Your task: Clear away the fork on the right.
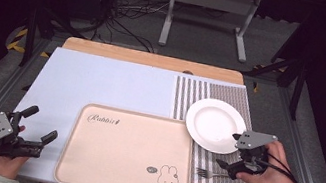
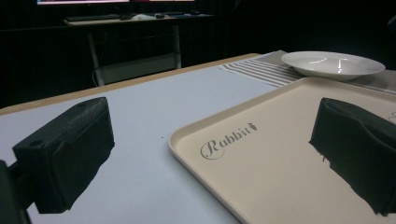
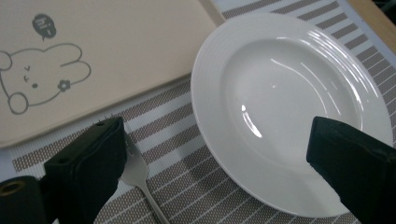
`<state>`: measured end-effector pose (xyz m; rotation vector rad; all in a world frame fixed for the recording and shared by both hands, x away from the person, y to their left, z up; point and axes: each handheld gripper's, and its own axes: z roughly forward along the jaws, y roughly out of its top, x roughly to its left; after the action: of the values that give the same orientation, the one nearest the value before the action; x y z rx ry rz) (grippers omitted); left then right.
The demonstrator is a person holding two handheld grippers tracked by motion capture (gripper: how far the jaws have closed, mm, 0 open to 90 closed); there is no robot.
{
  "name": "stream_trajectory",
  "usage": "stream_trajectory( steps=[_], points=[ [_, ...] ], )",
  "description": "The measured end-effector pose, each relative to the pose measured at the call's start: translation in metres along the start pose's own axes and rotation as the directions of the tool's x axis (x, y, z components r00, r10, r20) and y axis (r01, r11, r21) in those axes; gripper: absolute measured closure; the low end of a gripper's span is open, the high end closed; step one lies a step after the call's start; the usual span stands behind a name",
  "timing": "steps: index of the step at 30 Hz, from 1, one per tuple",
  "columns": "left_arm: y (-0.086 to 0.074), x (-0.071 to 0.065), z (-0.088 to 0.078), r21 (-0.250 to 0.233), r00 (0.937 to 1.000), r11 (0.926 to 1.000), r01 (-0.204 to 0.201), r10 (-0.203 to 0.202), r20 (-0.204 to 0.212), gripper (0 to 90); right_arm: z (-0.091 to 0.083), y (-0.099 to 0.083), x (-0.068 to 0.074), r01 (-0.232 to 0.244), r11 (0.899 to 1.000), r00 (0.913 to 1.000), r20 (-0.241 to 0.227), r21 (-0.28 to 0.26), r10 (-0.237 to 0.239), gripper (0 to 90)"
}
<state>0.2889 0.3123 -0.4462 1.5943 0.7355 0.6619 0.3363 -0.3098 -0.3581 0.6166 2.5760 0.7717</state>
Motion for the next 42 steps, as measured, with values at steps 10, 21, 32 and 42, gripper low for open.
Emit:
stream_trajectory(
  steps=[10,21,32,42],
  points=[
    [0.000,0.000,0.000,0.001,1.0000,1.0000,0.000,0.000,0.001,0.2,0.006,0.006,0.000,0.070,0.986,0.9964,-0.059,0.154,-0.062,6.9],
    [0.000,0.001,0.001,0.005,1.0000,1.0000,0.003,-0.003,0.006,0.2,0.016,0.010,0.000,0.158,0.945,0.9839,-0.127,0.286,-0.126,8.4],
    [0.000,0.001,0.002,0.003,1.0000,1.0000,0.004,-0.004,0.006,0.2,0.030,0.006,0.002,0.203,0.891,0.9641,-0.242,0.406,-0.109,10.0],
    [0.000,0.001,0.001,0.007,1.0000,1.0000,0.003,-0.003,0.006,0.2,0.039,0.005,0.003,0.251,0.864,0.9501,-0.282,0.437,-0.133,10.6]
  ],
)
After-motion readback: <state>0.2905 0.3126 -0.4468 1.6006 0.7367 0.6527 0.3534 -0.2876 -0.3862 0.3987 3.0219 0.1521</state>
